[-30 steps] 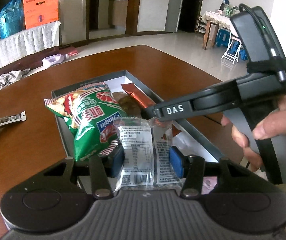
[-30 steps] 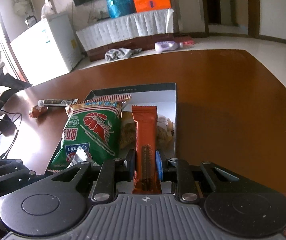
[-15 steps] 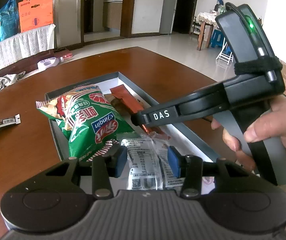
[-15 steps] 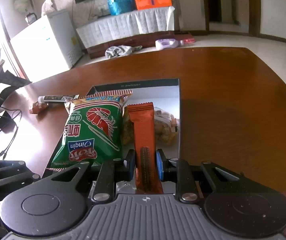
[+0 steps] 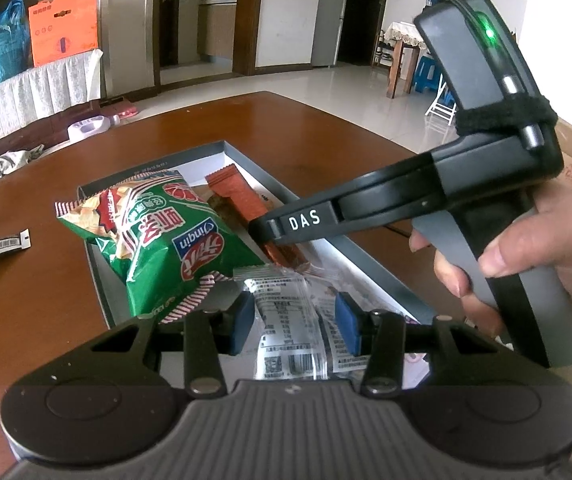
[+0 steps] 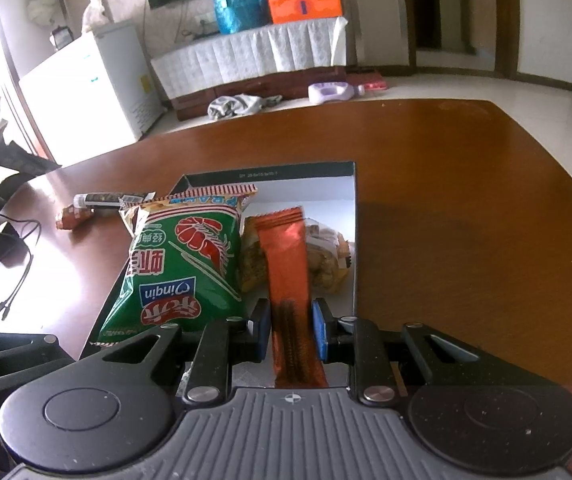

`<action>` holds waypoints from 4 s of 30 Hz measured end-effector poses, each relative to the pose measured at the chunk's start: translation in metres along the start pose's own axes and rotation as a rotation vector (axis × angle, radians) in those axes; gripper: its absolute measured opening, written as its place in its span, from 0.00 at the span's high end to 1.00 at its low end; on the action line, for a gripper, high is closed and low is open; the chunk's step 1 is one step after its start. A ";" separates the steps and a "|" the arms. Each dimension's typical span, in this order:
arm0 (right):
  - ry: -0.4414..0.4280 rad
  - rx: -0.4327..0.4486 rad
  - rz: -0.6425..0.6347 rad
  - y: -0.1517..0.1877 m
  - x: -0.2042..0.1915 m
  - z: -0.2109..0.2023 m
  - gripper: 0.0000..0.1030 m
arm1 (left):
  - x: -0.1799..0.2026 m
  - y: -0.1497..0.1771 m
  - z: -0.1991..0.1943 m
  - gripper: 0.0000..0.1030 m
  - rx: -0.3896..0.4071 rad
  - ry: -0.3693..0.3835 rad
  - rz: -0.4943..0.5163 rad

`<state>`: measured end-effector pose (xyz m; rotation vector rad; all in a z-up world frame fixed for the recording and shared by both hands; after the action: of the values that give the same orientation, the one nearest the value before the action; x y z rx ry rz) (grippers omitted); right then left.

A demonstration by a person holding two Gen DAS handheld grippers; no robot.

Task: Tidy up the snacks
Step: 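Open the left tool to drop the clear packet while the right lowers the orange bar into the box, then withdraw both tools from the box and move the right tool toward the dark tube, then grasp the dark white-capped tube with the right tool while the left approaches the orange candy packet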

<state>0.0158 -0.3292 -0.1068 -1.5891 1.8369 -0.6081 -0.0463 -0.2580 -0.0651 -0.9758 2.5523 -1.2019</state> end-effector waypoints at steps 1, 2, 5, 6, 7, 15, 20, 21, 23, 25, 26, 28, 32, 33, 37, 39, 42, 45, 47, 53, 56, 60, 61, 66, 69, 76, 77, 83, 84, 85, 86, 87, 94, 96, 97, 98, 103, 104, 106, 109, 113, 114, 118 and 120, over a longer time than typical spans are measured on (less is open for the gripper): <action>0.000 0.003 0.001 0.000 0.000 0.000 0.74 | 0.000 0.001 0.001 0.57 0.000 0.000 0.000; 0.001 0.005 0.001 0.000 0.000 -0.001 0.72 | 0.000 0.001 0.002 0.57 -0.001 0.001 0.000; -0.002 0.007 0.007 0.000 -0.001 0.000 0.69 | 0.001 0.001 0.004 0.57 -0.004 0.013 0.002; -0.004 0.010 0.009 -0.001 -0.001 -0.001 0.68 | 0.002 0.002 0.004 0.57 -0.003 0.020 0.002; -0.007 0.015 0.011 -0.001 -0.001 -0.001 0.67 | 0.003 0.002 0.004 0.57 -0.003 0.028 0.004; -0.039 0.076 0.048 -0.010 0.001 -0.011 0.42 | 0.000 -0.005 0.001 0.57 0.042 0.027 0.009; -0.049 0.089 0.050 -0.012 -0.001 -0.012 0.35 | -0.004 -0.010 0.000 0.52 0.077 0.010 -0.003; -0.056 0.090 0.055 -0.012 -0.002 -0.013 0.32 | -0.005 -0.012 -0.001 0.50 0.082 0.005 -0.011; -0.063 0.091 0.057 -0.013 -0.003 -0.013 0.26 | -0.008 -0.013 -0.002 0.44 0.084 0.004 -0.020; -0.061 0.090 0.055 -0.012 -0.003 -0.013 0.25 | -0.011 -0.013 -0.002 0.37 0.085 -0.003 -0.025; -0.063 0.090 0.054 -0.012 -0.003 -0.013 0.25 | -0.013 -0.013 -0.002 0.31 0.088 -0.011 -0.028; -0.067 0.091 0.058 -0.012 -0.003 -0.013 0.23 | -0.018 -0.014 -0.005 0.26 0.096 -0.022 -0.041; -0.071 0.090 0.057 -0.011 -0.005 -0.013 0.21 | -0.022 -0.016 -0.006 0.20 0.102 -0.030 -0.054; -0.070 0.091 0.059 -0.012 -0.005 -0.013 0.21 | -0.023 -0.017 -0.006 0.20 0.106 -0.037 -0.053; -0.064 0.116 0.063 -0.014 -0.009 -0.017 0.16 | -0.025 -0.017 -0.009 0.19 0.118 -0.051 -0.047; -0.052 0.129 0.053 -0.014 -0.012 -0.019 0.14 | -0.025 -0.017 -0.013 0.19 0.127 -0.050 -0.045; -0.028 0.136 0.050 -0.015 -0.017 -0.025 0.13 | -0.027 -0.016 -0.020 0.19 0.149 -0.058 -0.029; -0.024 0.184 0.060 -0.021 -0.026 -0.041 0.10 | -0.034 -0.019 -0.032 0.19 0.200 -0.093 -0.004; -0.025 0.223 0.065 -0.026 -0.035 -0.053 0.09 | -0.045 -0.024 -0.045 0.19 0.258 -0.133 -0.011; -0.010 0.335 0.069 -0.039 -0.059 -0.081 0.00 | -0.105 -0.020 -0.070 0.11 0.369 -0.318 -0.151; -0.008 0.316 0.045 -0.041 -0.075 -0.080 0.00 | -0.143 -0.011 -0.076 0.11 0.384 -0.407 -0.264; -0.007 0.293 -0.011 -0.041 -0.103 -0.071 0.00 | -0.194 0.006 -0.082 0.11 0.379 -0.605 -0.357; -0.007 0.283 -0.030 -0.040 -0.111 -0.067 0.00 | -0.204 0.011 -0.083 0.11 0.385 -0.647 -0.358; -0.018 0.237 -0.142 -0.041 -0.155 -0.043 0.00 | -0.247 0.035 -0.078 0.11 0.301 -0.798 -0.414; -0.009 0.216 -0.228 -0.054 -0.179 -0.020 0.00 | -0.267 0.046 -0.084 0.11 0.311 -0.814 -0.503; -0.016 0.128 -0.403 -0.086 -0.229 0.036 0.00 | -0.297 0.058 -0.081 0.11 0.256 -0.823 -0.580; -0.020 0.127 -0.418 -0.088 -0.234 0.045 0.00 | -0.299 0.059 -0.080 0.11 0.249 -0.822 -0.585; 0.040 0.116 -0.687 -0.092 -0.254 0.104 0.01 | -0.303 0.065 -0.073 0.11 0.228 -0.790 -0.636; 0.028 0.095 -0.705 -0.090 -0.256 0.114 0.01 | -0.303 0.064 -0.071 0.11 0.225 -0.787 -0.633; -0.005 0.074 -0.702 -0.090 -0.257 0.123 0.01 | -0.303 0.064 -0.070 0.11 0.219 -0.787 -0.628; -0.032 0.055 -0.695 -0.090 -0.257 0.132 0.01 | -0.303 0.063 -0.069 0.11 0.219 -0.785 -0.626; -0.043 0.046 -0.692 -0.091 -0.256 0.138 0.01 | -0.303 0.063 -0.068 0.11 0.221 -0.780 -0.627; -0.083 0.009 -0.713 -0.095 -0.255 0.174 0.05 | -0.302 0.060 -0.062 0.11 0.215 -0.759 -0.641; -0.099 -0.003 -0.743 -0.093 -0.260 0.180 0.13 | -0.303 0.060 -0.062 0.11 0.215 -0.757 -0.646; -0.102 -0.007 -0.760 -0.092 -0.262 0.181 0.15 | -0.303 0.060 -0.061 0.11 0.212 -0.755 -0.648; -0.111 -0.012 -0.775 -0.090 -0.264 0.183 0.20 | -0.303 0.060 -0.060 0.11 0.210 -0.754 -0.648; -0.127 -0.042 -0.796 -0.087 -0.270 0.194 0.29 | -0.303 0.059 -0.057 0.11 0.208 -0.751 -0.646; -0.131 -0.057 -0.789 -0.086 -0.271 0.197 0.33 | -0.302 0.059 -0.056 0.11 0.207 -0.750 -0.644; -0.142 -0.064 -0.759 -0.085 -0.271 0.199 0.37 | -0.302 0.059 -0.054 0.11 0.200 -0.746 -0.637; -0.172 -0.099 -0.674 -0.085 -0.270 0.199 0.50 | -0.302 0.059 -0.051 0.11 0.189 -0.749 -0.627; -0.167 -0.136 -0.587 -0.085 -0.261 0.195 0.58 | -0.303 0.059 -0.051 0.11 0.190 -0.751 -0.629; -0.164 -0.154 -0.546 -0.085 -0.257 0.194 0.63 | -0.303 0.059 -0.051 0.11 0.191 -0.751 -0.627; -0.149 -0.191 -0.467 -0.080 -0.247 0.185 0.71 | -0.304 0.058 -0.050 0.11 0.196 -0.755 -0.607; -0.136 -0.183 -0.473 -0.075 -0.243 0.178 0.73 | -0.307 0.057 -0.052 0.11 0.210 -0.770 -0.595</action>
<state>0.2139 -0.0922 -0.1404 -2.1578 1.4542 -0.5260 0.1426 -0.0086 -0.1115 -1.7771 1.5564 -0.9030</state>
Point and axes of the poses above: each gripper's, at about its wrist camera, not at the fingertips, and z roughly the way its jaws point, x to its right, y to its underside, the point moved 10 cm from there along z, roughly the way its jaws point, and after that the axes turned 1 degree about -z, right-handed, at the moved point
